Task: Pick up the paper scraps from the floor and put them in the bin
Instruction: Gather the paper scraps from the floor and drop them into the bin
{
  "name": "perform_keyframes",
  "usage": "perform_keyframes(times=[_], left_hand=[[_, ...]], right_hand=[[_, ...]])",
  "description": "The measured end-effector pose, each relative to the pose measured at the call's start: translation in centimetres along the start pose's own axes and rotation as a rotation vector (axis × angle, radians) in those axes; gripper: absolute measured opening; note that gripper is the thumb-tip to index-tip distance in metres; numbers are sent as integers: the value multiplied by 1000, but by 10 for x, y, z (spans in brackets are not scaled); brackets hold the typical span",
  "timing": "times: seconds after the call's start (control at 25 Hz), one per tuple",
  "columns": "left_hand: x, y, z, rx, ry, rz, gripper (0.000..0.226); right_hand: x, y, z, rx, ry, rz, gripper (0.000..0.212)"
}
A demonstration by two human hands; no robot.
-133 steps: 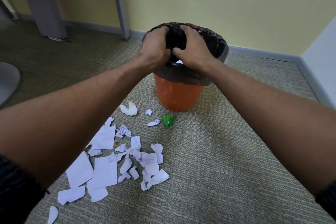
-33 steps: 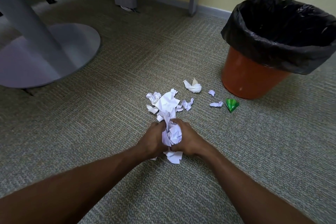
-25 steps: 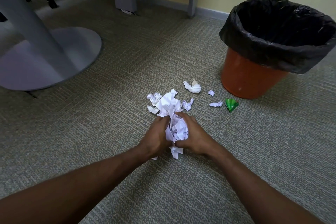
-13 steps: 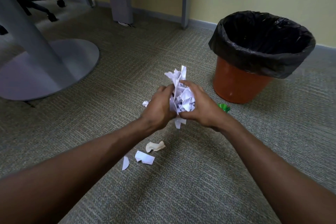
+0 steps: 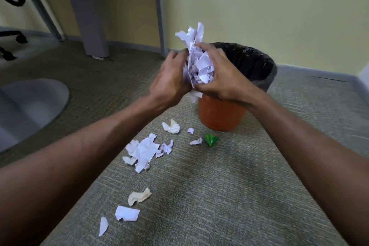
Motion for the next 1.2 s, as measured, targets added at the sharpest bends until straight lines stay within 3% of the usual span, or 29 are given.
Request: perform_keyframes(times=[0.32,0.52,0.76,0.96,1.12,1.2], left_hand=[[-54,82,-36,-85,-82,-63,45],[-96,106,-27,-69,-48,-31,48],[-144,130,16,33,105,98,22],[-163,134,32,115,73,198,10],[-163,130,31,182,74,215,42],[-158,127,29,192,88,210,54]], right_hand=[[78,24,-54,-1,-124,-146,84],[76,33,-101,-106,-157,-76,87],[45,45,-144,-275,-234,24,87],[26,50,-170,-370,-316,85,77],[35,41,-168,-421,-328,79,102],[39,39,-165,-421,-328,67,102]])
Point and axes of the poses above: each hand's wrist, its own y-axis towards the middle knuckle, its own x-axis out of the back of the hand, z = x × y, the point moved 9 cm from there along y, towards the middle knuckle, and after that the axes turned 8 degrees about -y, right-handed, at the moved point
